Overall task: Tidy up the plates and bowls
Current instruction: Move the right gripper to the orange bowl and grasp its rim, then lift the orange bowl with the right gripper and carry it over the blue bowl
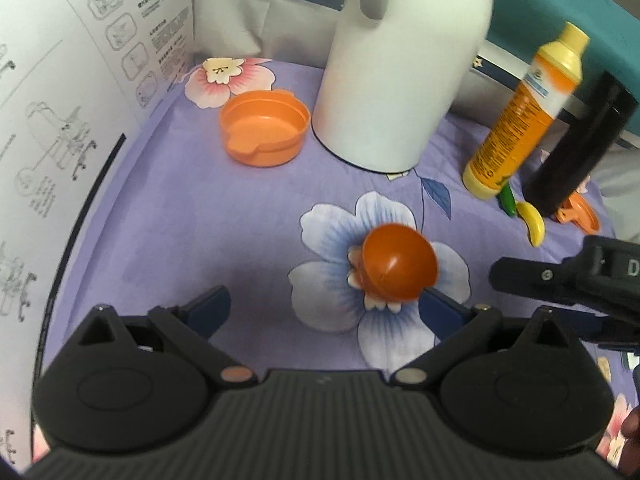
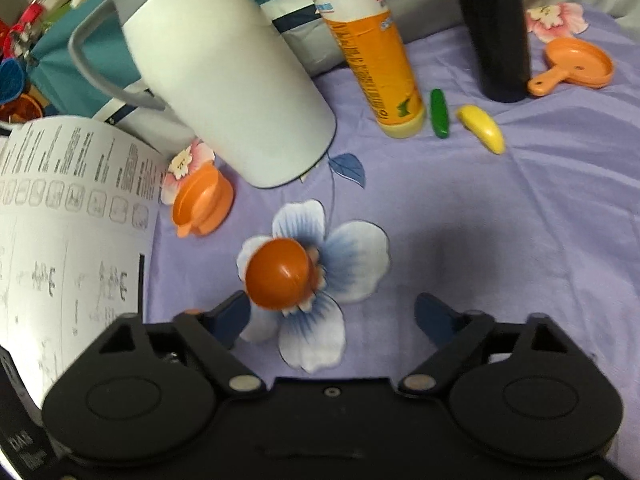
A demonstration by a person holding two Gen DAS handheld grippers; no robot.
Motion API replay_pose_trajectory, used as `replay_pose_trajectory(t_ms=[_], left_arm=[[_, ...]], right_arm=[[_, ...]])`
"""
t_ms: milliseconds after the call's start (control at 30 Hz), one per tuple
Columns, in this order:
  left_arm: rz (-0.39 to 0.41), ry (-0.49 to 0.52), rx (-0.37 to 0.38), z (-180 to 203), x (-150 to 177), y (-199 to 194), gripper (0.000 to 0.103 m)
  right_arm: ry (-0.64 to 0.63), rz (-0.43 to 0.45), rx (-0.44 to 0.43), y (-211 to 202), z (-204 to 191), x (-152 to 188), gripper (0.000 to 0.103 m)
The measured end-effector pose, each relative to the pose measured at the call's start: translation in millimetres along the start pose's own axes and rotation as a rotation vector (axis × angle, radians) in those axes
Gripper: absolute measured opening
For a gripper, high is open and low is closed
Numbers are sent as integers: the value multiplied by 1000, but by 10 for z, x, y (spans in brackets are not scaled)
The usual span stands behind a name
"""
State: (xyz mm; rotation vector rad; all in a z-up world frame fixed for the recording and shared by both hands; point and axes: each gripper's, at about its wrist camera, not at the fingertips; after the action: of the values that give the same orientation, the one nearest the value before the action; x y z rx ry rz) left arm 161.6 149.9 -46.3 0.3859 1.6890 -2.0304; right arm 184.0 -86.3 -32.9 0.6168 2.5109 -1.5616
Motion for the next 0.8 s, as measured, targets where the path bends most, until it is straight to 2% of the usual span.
replay_pose_trajectory(t_ms=[100,133,200,233,300,433,500,800], left_arm=[[-17,-21,14,2,-54,126,88],[-24,-21,16,8,-71,172,85],[-34,-8,16,37,-88,256,72],[-35,2,15,51,-87,288,68],[-39,30,13,90,-78,338,53],[-58,62,26,148,-62,433,39],[-73,66,41,166,-55,476,22],[-73,105,34,256,-3,492,19]], right_arm=[[-26,-9,-2,137,-78,-77,69],[-35,-13,-4,192,-97,-94,60],[-53,-25,-3,295,-131,-114,46],[-59,-32,1,341,-152,-127,43],[-70,-45,1,456,-190,-147,35],[-97,-76,-17,625,-263,-155,22],[-115,-90,-32,684,-303,-134,12],[-92,-122,-35,755,-275,-108,11]])
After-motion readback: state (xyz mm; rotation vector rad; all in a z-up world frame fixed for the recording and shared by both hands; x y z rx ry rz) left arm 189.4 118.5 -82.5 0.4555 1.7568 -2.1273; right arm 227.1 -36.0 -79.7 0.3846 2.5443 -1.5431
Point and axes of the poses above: each gripper's, at about its wrist camera, not at the fingertips, and y roughly the way its jaws point, z to its right, x to its underside, and after that the axes turned 3 degrees about -z, right-handed
